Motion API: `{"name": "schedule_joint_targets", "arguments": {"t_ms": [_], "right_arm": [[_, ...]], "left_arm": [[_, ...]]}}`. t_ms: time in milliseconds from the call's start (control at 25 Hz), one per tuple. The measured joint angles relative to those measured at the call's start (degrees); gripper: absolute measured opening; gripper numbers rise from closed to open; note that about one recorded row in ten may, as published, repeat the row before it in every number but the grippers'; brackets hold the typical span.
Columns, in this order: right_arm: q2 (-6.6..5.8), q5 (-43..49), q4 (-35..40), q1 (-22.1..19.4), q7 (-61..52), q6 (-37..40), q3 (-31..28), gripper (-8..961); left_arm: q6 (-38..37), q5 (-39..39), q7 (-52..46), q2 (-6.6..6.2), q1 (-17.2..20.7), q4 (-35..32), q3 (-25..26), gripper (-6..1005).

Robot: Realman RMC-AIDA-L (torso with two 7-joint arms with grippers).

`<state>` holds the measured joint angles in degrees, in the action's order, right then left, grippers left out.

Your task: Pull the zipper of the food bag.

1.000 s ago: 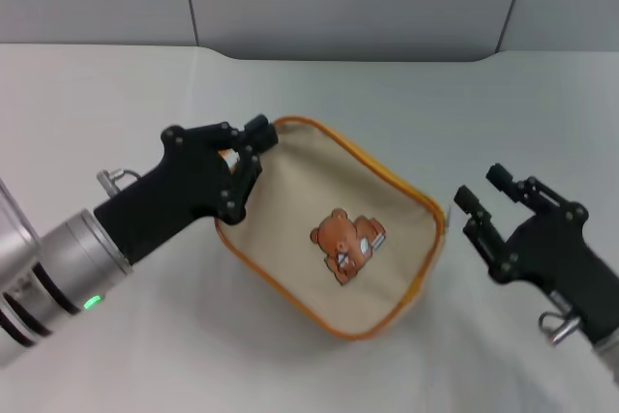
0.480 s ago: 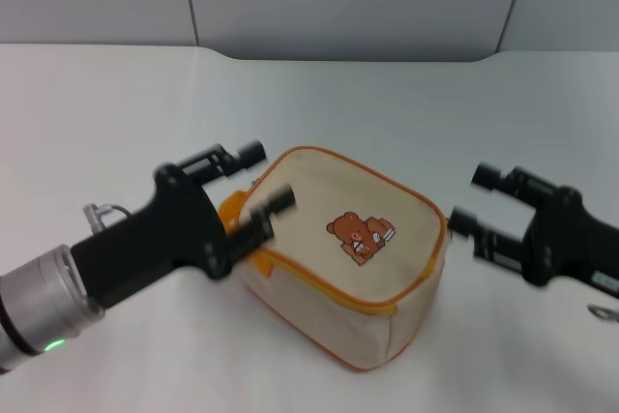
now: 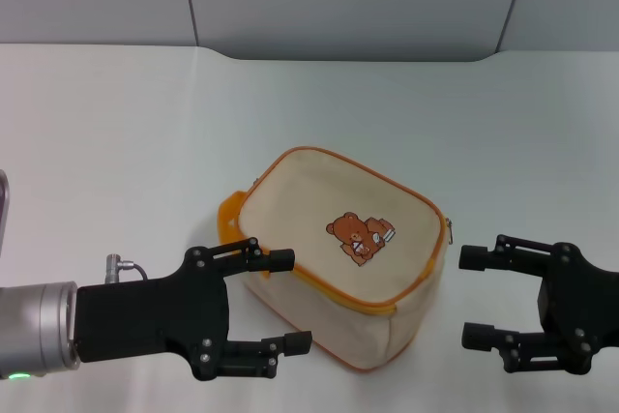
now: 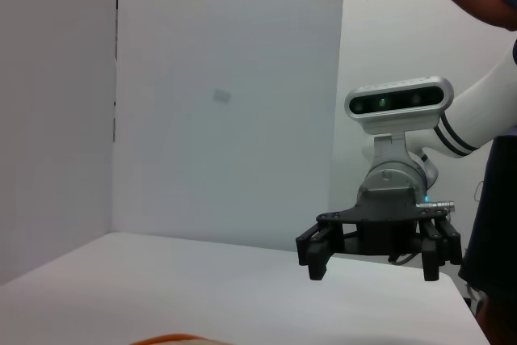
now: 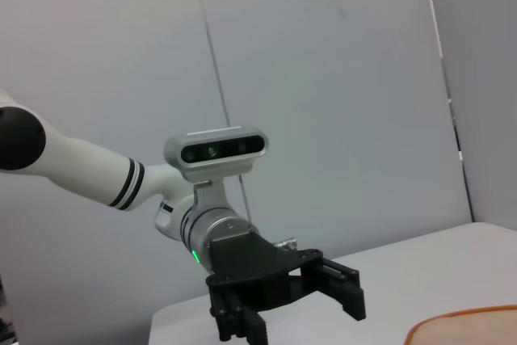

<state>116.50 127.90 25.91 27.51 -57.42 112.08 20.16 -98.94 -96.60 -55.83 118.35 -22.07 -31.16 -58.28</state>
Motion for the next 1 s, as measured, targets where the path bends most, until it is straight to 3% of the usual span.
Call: {"name": "schedule_joint_targets", "arguments": {"t_ms": [1000], "right_arm": [[0.8,-0.31,0.25,0.01,1.05,-0.09,0.3,818]], "left_arm": [[-0.7,0.31,2.13,0.22,1.64,0.39,2.24,837]]}}
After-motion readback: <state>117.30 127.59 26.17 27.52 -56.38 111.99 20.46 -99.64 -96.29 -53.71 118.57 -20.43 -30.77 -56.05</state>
